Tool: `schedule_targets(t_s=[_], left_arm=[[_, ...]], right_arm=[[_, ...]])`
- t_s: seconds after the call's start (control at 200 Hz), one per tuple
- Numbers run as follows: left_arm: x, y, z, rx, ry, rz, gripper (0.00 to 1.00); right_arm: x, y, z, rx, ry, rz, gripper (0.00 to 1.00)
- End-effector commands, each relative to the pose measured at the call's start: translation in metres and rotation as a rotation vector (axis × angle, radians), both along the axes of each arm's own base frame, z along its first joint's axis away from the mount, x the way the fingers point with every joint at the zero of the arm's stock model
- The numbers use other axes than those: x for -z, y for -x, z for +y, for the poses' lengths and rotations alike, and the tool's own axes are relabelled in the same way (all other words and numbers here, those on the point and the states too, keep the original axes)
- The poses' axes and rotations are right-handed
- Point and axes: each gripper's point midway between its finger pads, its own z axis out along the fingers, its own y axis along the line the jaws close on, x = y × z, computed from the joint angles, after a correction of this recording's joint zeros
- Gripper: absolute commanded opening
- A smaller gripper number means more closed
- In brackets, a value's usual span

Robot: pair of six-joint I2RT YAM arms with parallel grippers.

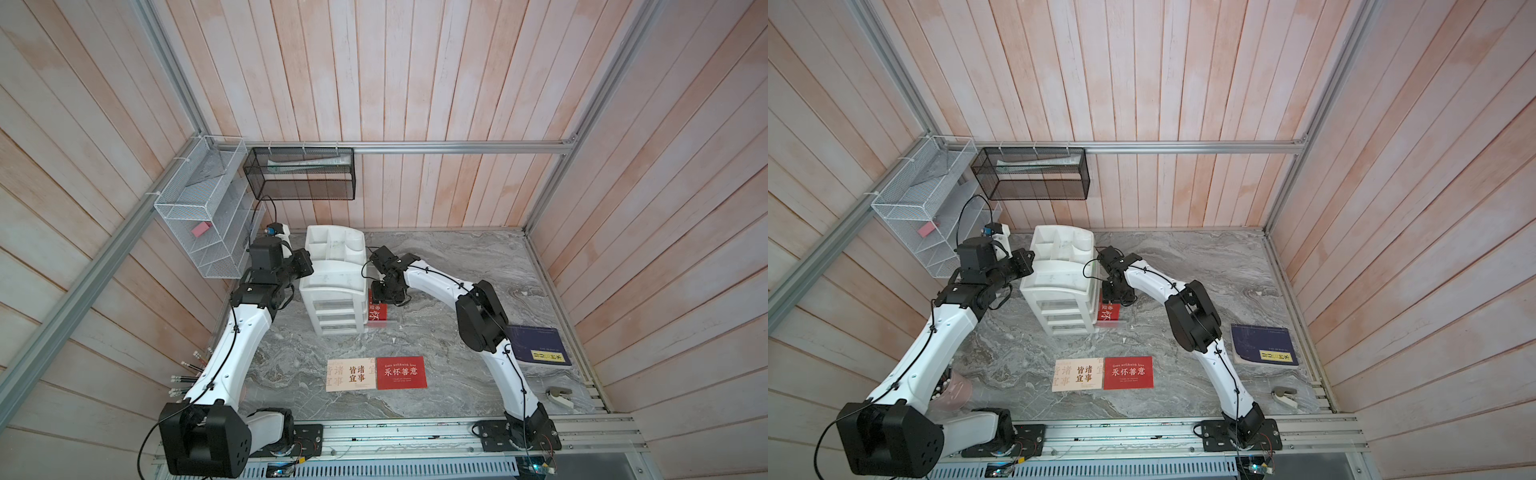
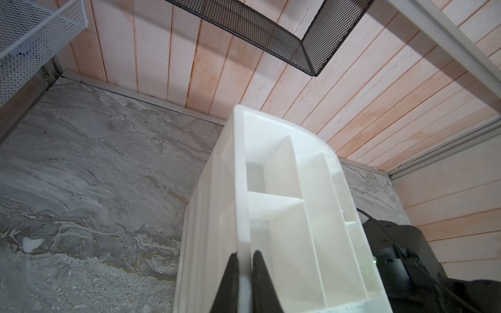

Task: Take the postcards out of the drawer
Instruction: Pick up the postcard from the drawer.

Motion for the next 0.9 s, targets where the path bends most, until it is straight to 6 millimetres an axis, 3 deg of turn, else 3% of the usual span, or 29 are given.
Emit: schedule_targets(t_s=[0.0,0.895], left_arm=[[0.038,0.009,0.000,0.045,-0.068,0.102,0.00],[0.037,0.012,0.002,0.032,-0.074,0.111,0.00]], right_arm=[[0.020,0.011,-0.009,-0.011,-0.008,0.063,0.56],[-0.023,0.019,-0.002,-0.031,-0.351,0.026,0.48]])
